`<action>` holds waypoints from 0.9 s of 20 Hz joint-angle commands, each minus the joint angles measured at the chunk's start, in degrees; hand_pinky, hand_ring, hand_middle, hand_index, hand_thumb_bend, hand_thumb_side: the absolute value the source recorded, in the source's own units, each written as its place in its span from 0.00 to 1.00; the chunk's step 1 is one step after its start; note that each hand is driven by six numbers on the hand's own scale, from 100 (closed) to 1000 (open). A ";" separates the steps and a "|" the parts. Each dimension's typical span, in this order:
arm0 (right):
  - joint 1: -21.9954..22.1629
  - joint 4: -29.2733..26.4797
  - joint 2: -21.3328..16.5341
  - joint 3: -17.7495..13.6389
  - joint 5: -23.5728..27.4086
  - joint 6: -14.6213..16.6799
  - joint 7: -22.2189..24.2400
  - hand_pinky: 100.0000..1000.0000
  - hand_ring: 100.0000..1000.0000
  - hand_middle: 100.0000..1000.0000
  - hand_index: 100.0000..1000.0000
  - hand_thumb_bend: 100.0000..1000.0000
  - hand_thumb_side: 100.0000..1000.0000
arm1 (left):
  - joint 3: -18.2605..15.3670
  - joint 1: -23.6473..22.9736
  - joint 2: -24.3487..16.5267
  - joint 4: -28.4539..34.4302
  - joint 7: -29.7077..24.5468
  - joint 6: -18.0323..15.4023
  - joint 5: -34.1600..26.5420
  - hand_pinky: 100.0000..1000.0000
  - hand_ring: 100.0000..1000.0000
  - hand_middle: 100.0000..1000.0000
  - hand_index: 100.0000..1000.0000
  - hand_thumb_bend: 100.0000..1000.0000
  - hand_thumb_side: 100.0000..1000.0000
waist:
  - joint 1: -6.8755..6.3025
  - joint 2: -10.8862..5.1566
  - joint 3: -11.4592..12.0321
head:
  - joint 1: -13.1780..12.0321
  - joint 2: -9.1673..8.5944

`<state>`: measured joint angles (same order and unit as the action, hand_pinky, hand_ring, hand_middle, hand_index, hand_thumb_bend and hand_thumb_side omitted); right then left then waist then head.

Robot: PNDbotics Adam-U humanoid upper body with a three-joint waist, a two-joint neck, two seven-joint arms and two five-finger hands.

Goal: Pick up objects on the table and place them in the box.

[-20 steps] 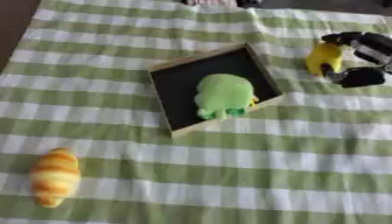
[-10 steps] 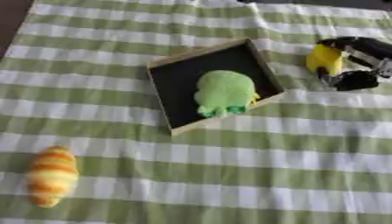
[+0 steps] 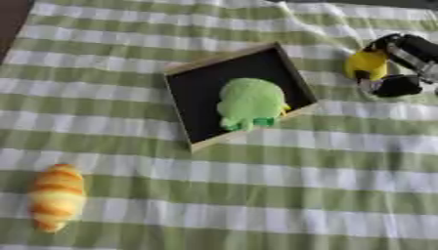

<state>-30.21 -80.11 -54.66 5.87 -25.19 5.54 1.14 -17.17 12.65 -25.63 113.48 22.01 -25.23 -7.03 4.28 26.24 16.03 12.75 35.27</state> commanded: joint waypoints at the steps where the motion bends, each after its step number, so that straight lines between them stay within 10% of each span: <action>1: -0.40 -4.02 -2.75 0.02 3.30 1.08 -3.28 0.72 0.58 0.41 0.49 0.00 0.12 | -0.41 0.14 -1.00 1.11 -0.15 0.12 -0.02 0.70 0.70 0.65 0.79 0.00 0.56 | -0.37 -1.93 -0.16 | -0.03 0.44; 2: -0.45 -5.15 -3.01 0.07 4.21 1.40 -3.75 0.72 0.58 0.42 0.49 0.00 0.39 | -0.41 0.06 -1.02 1.11 -0.14 0.15 -0.02 0.71 0.70 0.65 0.78 0.00 0.56 | -0.43 -2.15 -0.27 | -0.06 0.64; 3: -0.58 -6.36 -3.33 -0.01 4.70 1.68 -4.25 0.72 0.58 0.42 0.50 0.00 0.11 | -0.40 -0.02 -1.05 1.11 -0.14 0.17 -0.01 0.71 0.70 0.65 0.79 0.00 0.56 | -0.49 -2.37 -0.42 | -0.08 0.84; 9: -0.86 -16.20 -4.61 -0.15 10.47 2.43 -4.34 0.74 0.58 0.43 0.51 0.00 0.23 | -0.27 -0.30 -1.26 1.11 -0.18 0.32 0.00 0.71 0.70 0.65 0.79 0.00 0.57 | -0.80 -3.60 -1.29 | -0.46 1.88; 18: -8.04 -27.79 -1.04 6.81 16.96 1.34 5.20 0.75 0.57 0.44 0.53 0.00 0.13 | 1.57 3.39 -1.72 1.11 -1.04 -0.87 -0.84 0.71 0.71 0.66 0.79 0.00 0.55 | -0.83 -5.60 0.30 | 1.06 3.00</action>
<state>-37.26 -106.32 -55.33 12.11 -9.20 7.02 4.74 -15.75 15.43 -25.69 113.48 21.28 -25.69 -7.62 3.74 21.91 16.48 13.35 38.03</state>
